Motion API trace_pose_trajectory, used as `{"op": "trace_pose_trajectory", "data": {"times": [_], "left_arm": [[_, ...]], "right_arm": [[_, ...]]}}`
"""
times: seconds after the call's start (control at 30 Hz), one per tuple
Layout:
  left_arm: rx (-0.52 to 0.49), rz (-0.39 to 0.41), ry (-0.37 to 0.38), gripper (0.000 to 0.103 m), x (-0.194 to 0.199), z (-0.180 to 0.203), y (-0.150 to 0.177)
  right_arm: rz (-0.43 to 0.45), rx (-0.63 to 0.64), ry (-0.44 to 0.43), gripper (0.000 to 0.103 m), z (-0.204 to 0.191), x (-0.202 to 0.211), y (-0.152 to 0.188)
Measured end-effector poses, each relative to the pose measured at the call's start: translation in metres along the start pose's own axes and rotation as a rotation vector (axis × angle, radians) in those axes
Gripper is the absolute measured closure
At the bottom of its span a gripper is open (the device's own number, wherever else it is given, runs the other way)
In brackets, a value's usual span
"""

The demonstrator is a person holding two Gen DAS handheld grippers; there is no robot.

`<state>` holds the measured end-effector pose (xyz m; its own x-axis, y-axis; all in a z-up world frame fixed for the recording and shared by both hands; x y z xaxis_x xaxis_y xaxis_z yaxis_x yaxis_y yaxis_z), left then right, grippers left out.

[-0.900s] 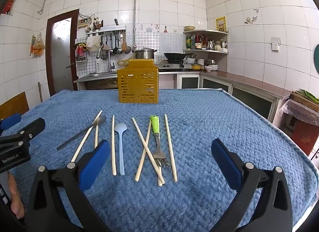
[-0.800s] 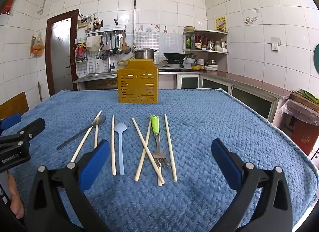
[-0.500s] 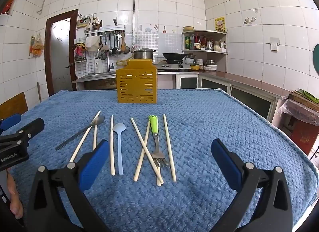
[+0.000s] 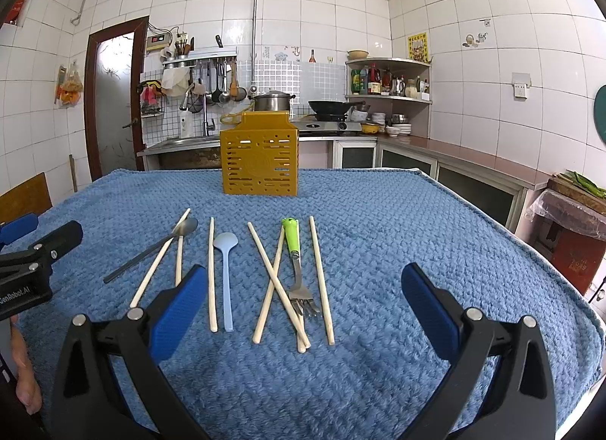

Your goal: Organize utensils

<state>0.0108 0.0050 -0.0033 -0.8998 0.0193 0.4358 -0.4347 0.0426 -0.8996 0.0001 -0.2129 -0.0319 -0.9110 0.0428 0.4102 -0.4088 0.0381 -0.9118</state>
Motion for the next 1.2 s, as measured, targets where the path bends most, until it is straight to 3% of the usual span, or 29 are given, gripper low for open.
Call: {"op": "trace_pose_trajectory", "data": {"times": [1.2], "left_arm": [[0.0, -0.001, 0.0, 0.005, -0.001, 0.0013, 0.0003]], "right_arm": [[0.0, 0.001, 0.006, 0.004, 0.0032, -0.0015, -0.0009]]}}
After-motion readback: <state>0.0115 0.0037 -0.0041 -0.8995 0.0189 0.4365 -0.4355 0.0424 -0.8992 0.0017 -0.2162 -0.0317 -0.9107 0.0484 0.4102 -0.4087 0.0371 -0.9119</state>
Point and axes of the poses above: each gripper's, at about its wrist camera, not at the fingertips, and x roughly against the way its jaws point, z to its right, y to its underside, the point moved 1 cm from there along -x, roughly the way its jaws point, and after that the axes turned 5 degrees about -z, right-handed, at the moved point
